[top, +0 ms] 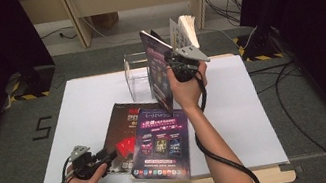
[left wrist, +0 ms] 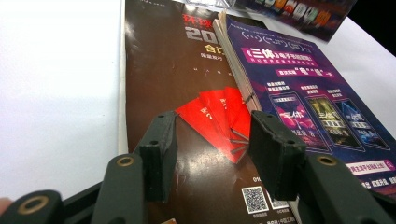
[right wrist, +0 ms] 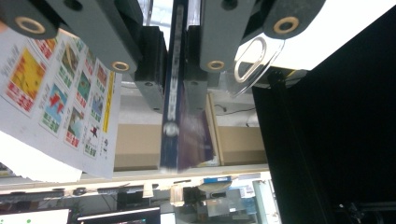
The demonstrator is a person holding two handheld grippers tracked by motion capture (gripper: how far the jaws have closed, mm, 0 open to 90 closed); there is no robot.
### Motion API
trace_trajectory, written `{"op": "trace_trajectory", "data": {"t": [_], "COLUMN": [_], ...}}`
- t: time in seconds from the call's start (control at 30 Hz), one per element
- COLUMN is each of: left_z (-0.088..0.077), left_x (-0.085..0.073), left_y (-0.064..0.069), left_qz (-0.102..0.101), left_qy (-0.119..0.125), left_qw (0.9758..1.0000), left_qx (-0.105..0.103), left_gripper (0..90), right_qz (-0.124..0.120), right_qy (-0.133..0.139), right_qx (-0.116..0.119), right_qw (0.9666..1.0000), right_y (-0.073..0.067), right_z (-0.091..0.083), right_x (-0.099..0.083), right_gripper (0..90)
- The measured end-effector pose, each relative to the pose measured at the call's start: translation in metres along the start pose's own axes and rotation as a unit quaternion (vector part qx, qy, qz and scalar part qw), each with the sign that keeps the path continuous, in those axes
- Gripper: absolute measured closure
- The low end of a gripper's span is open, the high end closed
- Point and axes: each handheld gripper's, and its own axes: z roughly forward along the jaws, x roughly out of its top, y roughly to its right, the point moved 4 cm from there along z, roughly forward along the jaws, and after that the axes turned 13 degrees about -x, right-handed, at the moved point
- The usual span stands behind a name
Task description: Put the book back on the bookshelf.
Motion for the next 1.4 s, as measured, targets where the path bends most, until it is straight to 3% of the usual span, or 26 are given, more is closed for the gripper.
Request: {"op": "trace_trajectory", "data": {"t": [0.2, 0.6, 0.9, 1.13, 1.4], "left_z": [0.000, 0.000, 0.001, 0.001, 0.000], "left_x": [0.000, 0.000, -0.001, 0.000, 0.000], "left_y": [0.000, 0.000, 0.000, 0.001, 0.000], "left_qz": [0.001, -0.002, -0.002, -0.003, -0.003], "left_qy": [-0.001, -0.001, -0.003, 0.000, 0.000], "left_qw": [1.0000, 1.0000, 1.0000, 1.0000, 1.0000], "left_qx": [0.000, -0.001, -0.001, -0.001, -0.002], "left_gripper": [51.0, 51.0, 50.9, 50.9, 51.1], "right_qz": [0.002, 0.022, 0.042, 0.059, 0.051], "right_qy": [-0.013, -0.048, -0.086, -0.120, -0.116], "right_qx": [0.007, -0.009, -0.016, -0.027, -0.033], "right_qw": [0.9999, 0.9986, 0.9953, 0.9907, 0.9914], "right_y": [0.003, 0.014, 0.017, 0.015, 0.013], "right_z": [-0.010, -0.019, -0.024, -0.022, -0.020], "right_x": [-0.009, -0.010, -0.008, -0.004, -0.009], "right_gripper": [79.7, 74.5, 74.4, 73.7, 73.5]}}
